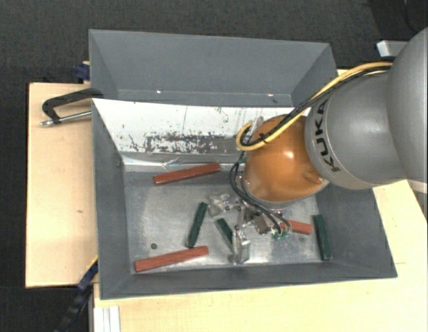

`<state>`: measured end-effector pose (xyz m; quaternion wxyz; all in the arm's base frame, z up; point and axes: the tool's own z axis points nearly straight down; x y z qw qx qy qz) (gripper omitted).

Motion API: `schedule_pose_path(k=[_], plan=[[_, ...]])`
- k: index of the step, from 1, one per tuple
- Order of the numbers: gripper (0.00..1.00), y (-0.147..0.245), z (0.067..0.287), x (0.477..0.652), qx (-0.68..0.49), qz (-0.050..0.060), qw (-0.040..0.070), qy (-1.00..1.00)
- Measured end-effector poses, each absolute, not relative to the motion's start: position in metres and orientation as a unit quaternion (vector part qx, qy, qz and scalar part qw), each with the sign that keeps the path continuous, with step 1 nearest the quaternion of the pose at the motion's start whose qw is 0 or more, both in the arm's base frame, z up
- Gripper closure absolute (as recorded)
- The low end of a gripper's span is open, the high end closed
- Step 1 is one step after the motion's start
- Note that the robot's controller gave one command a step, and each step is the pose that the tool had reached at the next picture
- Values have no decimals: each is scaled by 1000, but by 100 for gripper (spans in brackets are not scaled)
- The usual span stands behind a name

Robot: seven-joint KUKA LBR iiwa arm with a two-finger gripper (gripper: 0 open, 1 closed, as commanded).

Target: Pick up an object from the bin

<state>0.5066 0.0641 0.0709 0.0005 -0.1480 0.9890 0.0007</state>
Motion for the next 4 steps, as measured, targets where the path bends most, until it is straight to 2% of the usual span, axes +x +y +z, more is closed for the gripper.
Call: schedule_pose_path(k=[1, 2, 3, 4], plan=[[0, 64, 71, 507, -148, 1, 0, 989], [100, 76, 71, 569, -92, 1, 3, 996], [0, 76, 71, 569, -92, 1, 3, 996], [0, 76, 71, 569, -92, 1, 3, 996]])
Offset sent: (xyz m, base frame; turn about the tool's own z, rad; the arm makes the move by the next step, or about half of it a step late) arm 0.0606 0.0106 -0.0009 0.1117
